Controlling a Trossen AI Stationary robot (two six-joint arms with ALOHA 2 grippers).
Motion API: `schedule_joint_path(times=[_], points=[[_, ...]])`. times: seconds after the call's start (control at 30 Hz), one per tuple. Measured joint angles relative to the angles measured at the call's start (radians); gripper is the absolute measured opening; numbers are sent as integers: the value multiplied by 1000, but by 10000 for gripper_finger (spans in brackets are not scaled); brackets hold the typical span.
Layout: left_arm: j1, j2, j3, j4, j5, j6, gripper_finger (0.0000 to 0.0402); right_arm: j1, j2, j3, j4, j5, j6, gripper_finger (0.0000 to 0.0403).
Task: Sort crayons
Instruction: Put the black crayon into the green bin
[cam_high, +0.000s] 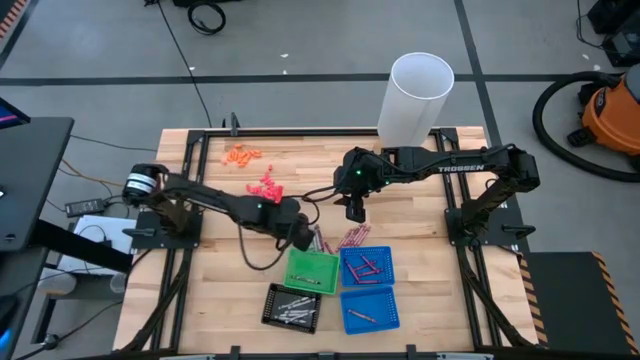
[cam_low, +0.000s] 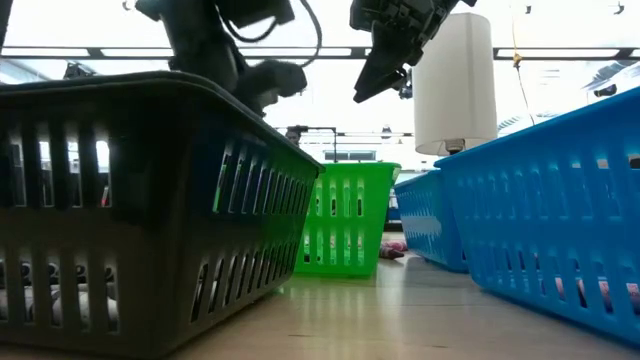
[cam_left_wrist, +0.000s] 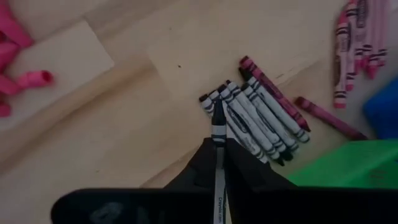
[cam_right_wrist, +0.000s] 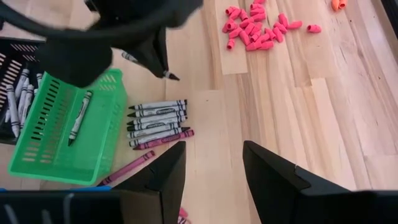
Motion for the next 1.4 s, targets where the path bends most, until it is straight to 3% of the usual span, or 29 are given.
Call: schedule_joint_path(times=[0.23, 0.5, 0.63, 0.9, 1.2, 1.4], points=[[-54, -68, 0, 51, -45, 104, 12, 0, 0, 0, -1, 1, -3, 168], [-189, -103, 1, 345, -41, 362, 26, -3, -20, 0, -99, 38, -33, 168], [-241, -53, 3, 413, -41, 531, 34, -3, -25, 0, -92, 37, -43, 168], [-256, 45, 1, 425, -70, 703, 35, 19, -27, 0, -86, 31, -7, 168], [-232, 70, 2, 442, -26, 727, 43, 46, -26, 0, -83, 32, 9, 168], [-234, 69, 2, 432, -17, 733, 102, 45, -26, 0, -81, 38, 10, 168]])
